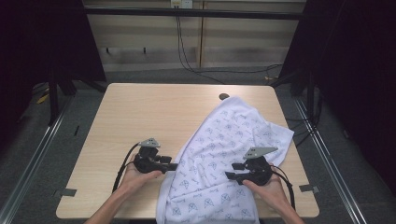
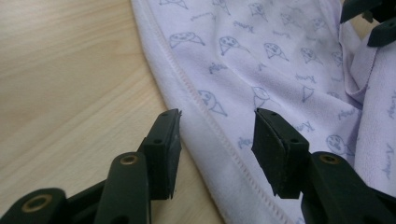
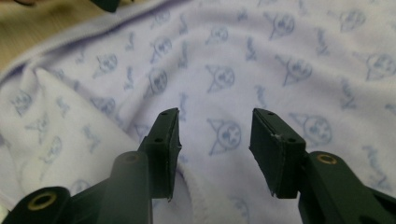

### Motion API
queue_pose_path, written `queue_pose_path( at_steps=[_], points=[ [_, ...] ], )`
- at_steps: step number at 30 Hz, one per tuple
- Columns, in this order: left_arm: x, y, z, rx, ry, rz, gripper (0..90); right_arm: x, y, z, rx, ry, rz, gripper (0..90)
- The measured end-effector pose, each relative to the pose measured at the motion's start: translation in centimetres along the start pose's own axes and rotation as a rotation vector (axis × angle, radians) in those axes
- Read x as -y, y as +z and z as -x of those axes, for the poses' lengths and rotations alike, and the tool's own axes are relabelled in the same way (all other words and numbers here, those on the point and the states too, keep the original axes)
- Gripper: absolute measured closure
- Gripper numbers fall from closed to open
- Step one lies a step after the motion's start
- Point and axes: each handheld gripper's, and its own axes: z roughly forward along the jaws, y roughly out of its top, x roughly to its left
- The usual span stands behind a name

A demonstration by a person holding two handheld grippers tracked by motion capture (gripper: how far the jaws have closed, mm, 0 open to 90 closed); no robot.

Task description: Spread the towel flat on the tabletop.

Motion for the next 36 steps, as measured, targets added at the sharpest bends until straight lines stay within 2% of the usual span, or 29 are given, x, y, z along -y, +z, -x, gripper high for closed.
queue_pose_path(
  at_steps=[1,2,3,4,5,6,7,9,11,14,16,18,20,22,23,25,26,27,29,30,31,32,34,35,36],
  points=[
    [0.1,0.1,0.3,-0.002,0.036,-0.004,54.3,0.3,0.1,-0.2,-0.002,0.001,-0.015,55.1],
    [0.1,0.3,0.5,-0.024,0.054,-0.021,57.9,0.5,0.0,-0.3,-0.008,-0.005,-0.02,58.4],
    [0.3,0.6,0.7,-0.047,0.067,-0.044,62.8,0.8,-0.2,-0.4,0.0,-0.005,-0.026,64.8],
    [0.5,0.8,0.8,-0.062,0.083,-0.046,69.8,1.1,-0.7,-0.6,0.022,-0.009,-0.016,70.9],
    [0.5,0.7,0.9,-0.085,0.091,-0.044,75.6,1.4,-1.3,-0.7,0.02,-0.01,-0.004,76.2],
    [0.5,0.5,0.9,-0.085,0.084,-0.047,81.7,1.8,-2.0,-0.9,0.022,-0.007,0.018,80.5],
    [0.5,0.3,0.9,-0.095,0.084,-0.041,87.1,2.1,-2.8,-1.0,0.043,-0.001,0.031,84.3],
    [0.9,-0.3,0.7,-0.109,0.071,-0.037,89.0,3.0,-4.7,-1.2,0.055,0.029,0.083,89.3],
    [1.4,-0.9,0.4,-0.111,0.058,-0.034,89.5,4.2,-6.6,-1.4,0.073,0.056,0.124,90.0],
    [1.8,-1.8,-0.2,-0.092,0.014,-0.018,89.4,5.6,-8.1,-1.2,0.093,0.069,0.139,88.7],
    [1.8,-2.2,-0.5,-0.102,-0.017,-0.006,88.4,5.7,-7.8,-0.9,0.094,0.073,0.127,75.8],
    [1.8,-2.8,-0.9,-0.135,-0.042,0.014,86.4,5.0,-6.9,-0.4,0.075,0.061,0.124,67.2],
    [1.6,-3.2,-0.9,-0.117,-0.062,0.062,82.0,3.7,-5.7,-0.2,0.07,0.037,0.116,62.7],
    [1.0,-3.0,-0.5,-0.069,-0.041,0.072,75.2,2.2,-4.5,-0.2,0.031,0.003,0.109,62.2],
    [0.8,-2.5,-0.2,-0.059,-0.034,0.076,71.8,1.6,-3.8,-0.2,0.009,-0.007,0.106,62.3],
    [0.4,-1.1,0.4,-0.072,-0.006,0.03,62.1,0.6,-2.2,-0.6,-0.014,-0.042,0.067,62.0],
    [0.2,-0.3,0.6,-0.083,0.013,0.009,59.1,0.3,-1.4,-0.8,-0.014,-0.056,0.039,61.7],
    [0.2,0.4,0.8,-0.086,0.015,-0.001,55.1,0.1,-0.7,-1.0,-0.017,-0.069,0.0,61.3],
    [0.1,1.1,1.1,-0.111,0.034,-0.021,51.7,0.4,0.4,-1.2,-0.037,-0.07,-0.041,61.2],
    [0.2,1.1,1.2,-0.119,0.036,-0.017,52.1,0.7,0.5,-1.3,-0.053,-0.063,-0.067,61.9],
    [0.2,1.0,1.2,-0.149,0.057,-0.025,56.9,1.1,0.4,-1.5,-0.052,-0.072,-0.079,66.0],
    [0.3,0.9,1.3,-0.177,0.072,-0.033,68.2,1.5,0.1,-1.8,-0.052,-0.069,-0.093,72.8],
    [0.6,0.2,0.9,-0.198,0.071,-0.049,82.9,2.4,-1.1,-2.2,-0.036,-0.071,-0.093,85.2],
    [0.8,-0.2,0.8,-0.212,0.066,-0.047,86.3,2.9,-1.9,-2.4,-0.029,-0.058,-0.083,87.2],
    [1.1,-0.6,0.6,-0.205,0.047,-0.047,87.4,3.5,-2.9,-2.6,-0.009,-0.044,-0.062,87.9]
  ],
)
